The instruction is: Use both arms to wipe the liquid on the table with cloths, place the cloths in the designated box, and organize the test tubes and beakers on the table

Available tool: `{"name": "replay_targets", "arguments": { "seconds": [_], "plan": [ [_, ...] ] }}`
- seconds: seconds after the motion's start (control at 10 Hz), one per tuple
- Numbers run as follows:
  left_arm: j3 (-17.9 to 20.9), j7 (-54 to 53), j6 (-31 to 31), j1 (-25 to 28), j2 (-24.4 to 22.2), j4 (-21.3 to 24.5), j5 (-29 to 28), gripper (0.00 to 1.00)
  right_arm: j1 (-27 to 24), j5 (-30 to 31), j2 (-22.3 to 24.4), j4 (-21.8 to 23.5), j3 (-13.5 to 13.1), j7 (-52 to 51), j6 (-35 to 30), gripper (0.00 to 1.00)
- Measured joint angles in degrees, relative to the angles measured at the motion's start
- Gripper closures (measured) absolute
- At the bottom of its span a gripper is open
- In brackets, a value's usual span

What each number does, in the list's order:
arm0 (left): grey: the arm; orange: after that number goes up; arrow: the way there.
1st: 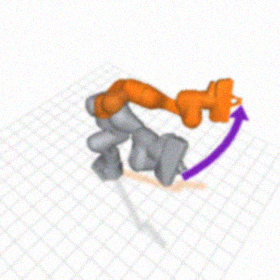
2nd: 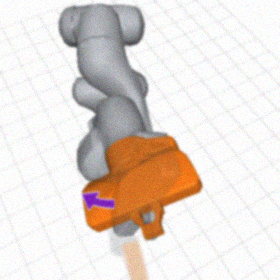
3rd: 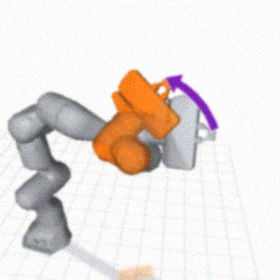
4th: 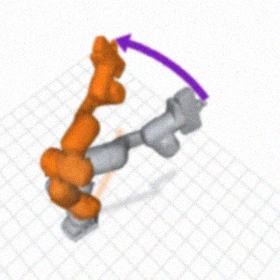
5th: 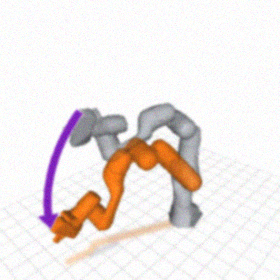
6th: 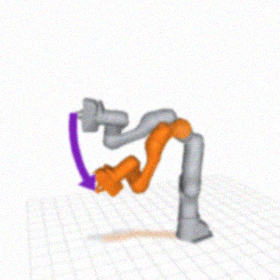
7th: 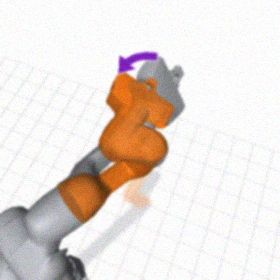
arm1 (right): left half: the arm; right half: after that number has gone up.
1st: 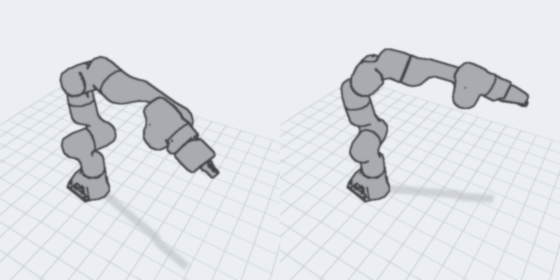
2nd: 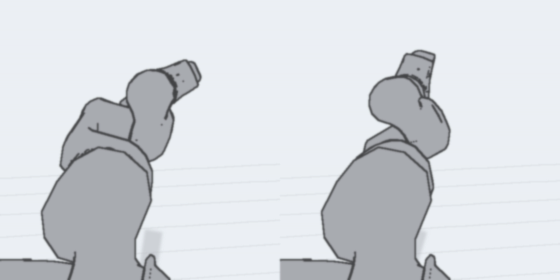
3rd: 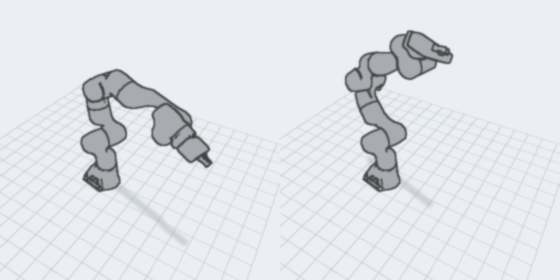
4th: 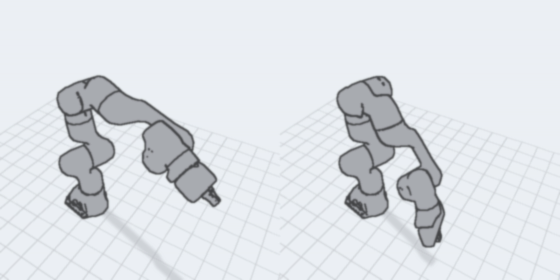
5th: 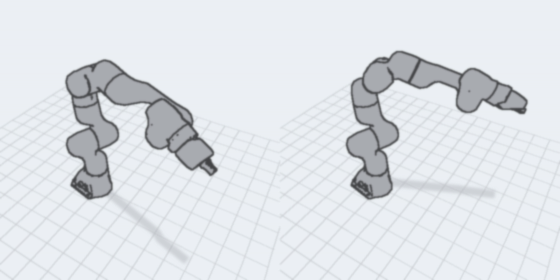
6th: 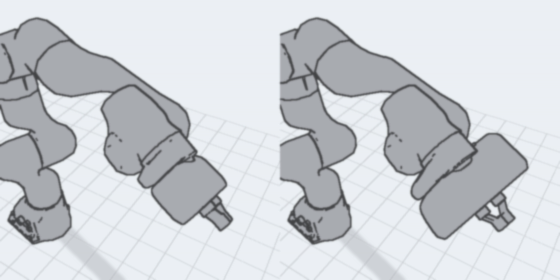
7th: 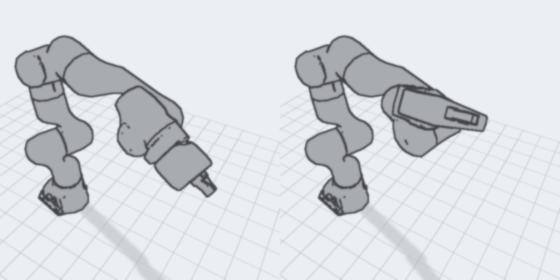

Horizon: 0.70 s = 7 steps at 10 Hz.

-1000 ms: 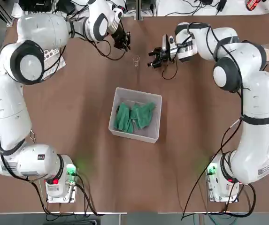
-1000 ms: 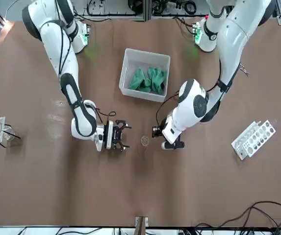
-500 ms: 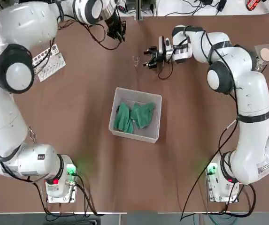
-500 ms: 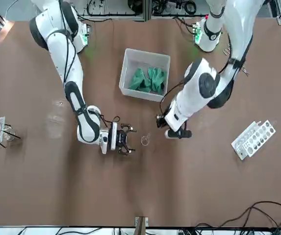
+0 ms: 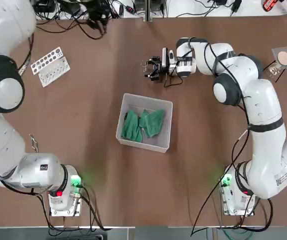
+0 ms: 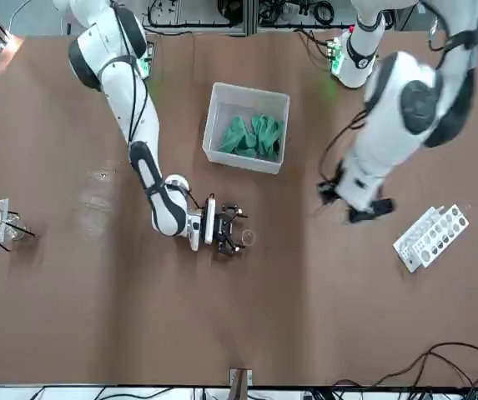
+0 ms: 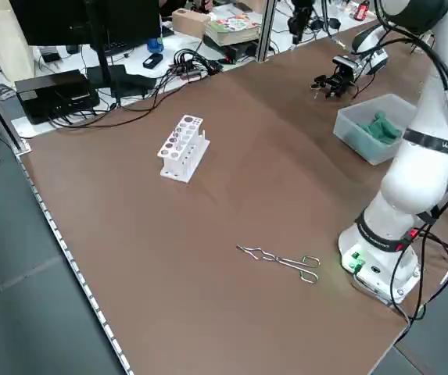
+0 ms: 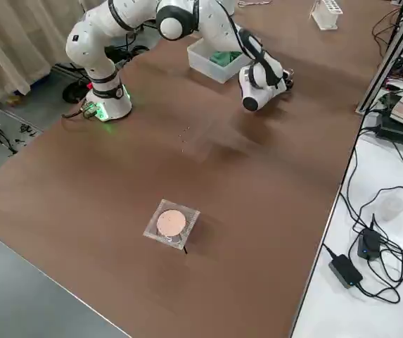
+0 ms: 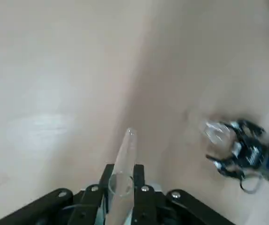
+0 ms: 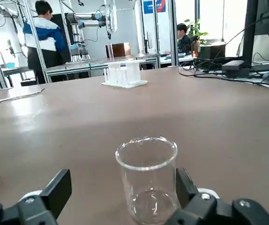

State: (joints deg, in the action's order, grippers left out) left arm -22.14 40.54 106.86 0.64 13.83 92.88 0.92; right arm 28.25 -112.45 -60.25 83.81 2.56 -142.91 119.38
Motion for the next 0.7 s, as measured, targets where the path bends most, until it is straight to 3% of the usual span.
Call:
{"name": "replay_targets", "arguments": {
  "seconds": [0.3, 0.7],
  "plan": [
    [9.32, 3.06, -2.37, 0.27, -2.62, 0.82, -2.03, 0.79, 0.01, -0.14, -0.42, -0.60, -0.23, -0.27, 0.70, 0.01],
    [22.50, 3.10, -1.02, 0.48, -5.49, 5.72, -3.96, 0.79, 1.85, -2.23, -2.39, -4.37, -0.17, -0.40, 4.26, 0.02]
  ]
}}
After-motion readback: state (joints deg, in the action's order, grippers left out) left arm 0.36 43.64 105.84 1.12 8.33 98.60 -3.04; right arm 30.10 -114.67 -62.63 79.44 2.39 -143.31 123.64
